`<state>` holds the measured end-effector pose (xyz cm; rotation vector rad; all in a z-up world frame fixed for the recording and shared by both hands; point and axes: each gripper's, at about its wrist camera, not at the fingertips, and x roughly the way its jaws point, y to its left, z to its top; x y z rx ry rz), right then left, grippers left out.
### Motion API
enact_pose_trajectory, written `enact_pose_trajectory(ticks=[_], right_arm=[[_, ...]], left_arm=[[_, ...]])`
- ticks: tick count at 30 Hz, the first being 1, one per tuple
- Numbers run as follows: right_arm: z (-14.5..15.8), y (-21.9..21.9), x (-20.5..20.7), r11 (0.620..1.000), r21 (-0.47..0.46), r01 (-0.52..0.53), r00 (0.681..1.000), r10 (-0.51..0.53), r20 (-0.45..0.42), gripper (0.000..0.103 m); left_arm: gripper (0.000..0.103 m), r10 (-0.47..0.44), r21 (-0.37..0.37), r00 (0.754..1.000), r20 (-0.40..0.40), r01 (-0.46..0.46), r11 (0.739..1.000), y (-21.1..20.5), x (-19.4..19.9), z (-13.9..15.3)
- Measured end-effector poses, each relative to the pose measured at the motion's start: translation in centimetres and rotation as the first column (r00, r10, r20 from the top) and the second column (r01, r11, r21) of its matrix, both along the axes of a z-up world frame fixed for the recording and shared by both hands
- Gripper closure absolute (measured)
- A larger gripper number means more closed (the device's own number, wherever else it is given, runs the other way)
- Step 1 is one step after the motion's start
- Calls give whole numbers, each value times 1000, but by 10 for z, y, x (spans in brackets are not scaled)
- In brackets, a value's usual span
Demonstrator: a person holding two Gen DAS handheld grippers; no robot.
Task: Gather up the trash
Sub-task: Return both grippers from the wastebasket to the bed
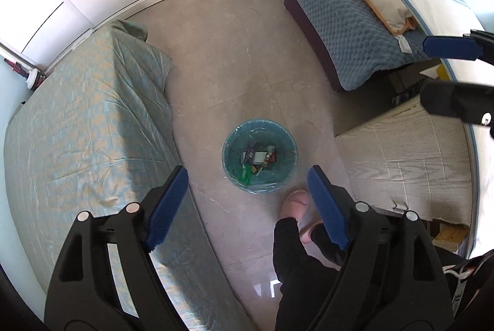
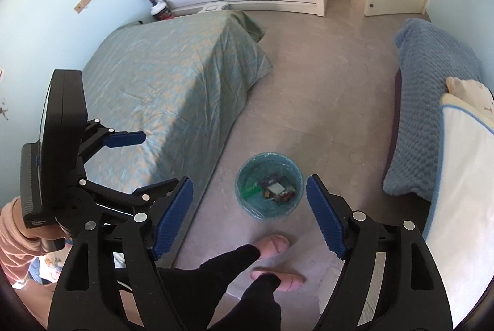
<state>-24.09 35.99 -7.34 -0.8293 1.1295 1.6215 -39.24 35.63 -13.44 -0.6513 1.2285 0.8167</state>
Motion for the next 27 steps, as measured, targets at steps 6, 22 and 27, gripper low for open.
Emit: enact_pose_trajectory(ticks=[6, 22, 27], right_arm=[[4, -12, 15, 999, 4, 50, 999, -50, -8, 19], [8, -43, 42, 987, -1, 163, 986, -163, -34, 13], [9, -61, 57, 975, 2, 221, 975, -221, -31, 13]], left_arm=[[24, -7, 2, 1000, 16, 7, 1000, -6, 7, 5], [11, -64, 11, 996, 55, 64, 998, -27, 34, 23], [10, -112, -6, 991, 70, 112, 994, -36, 54, 24]])
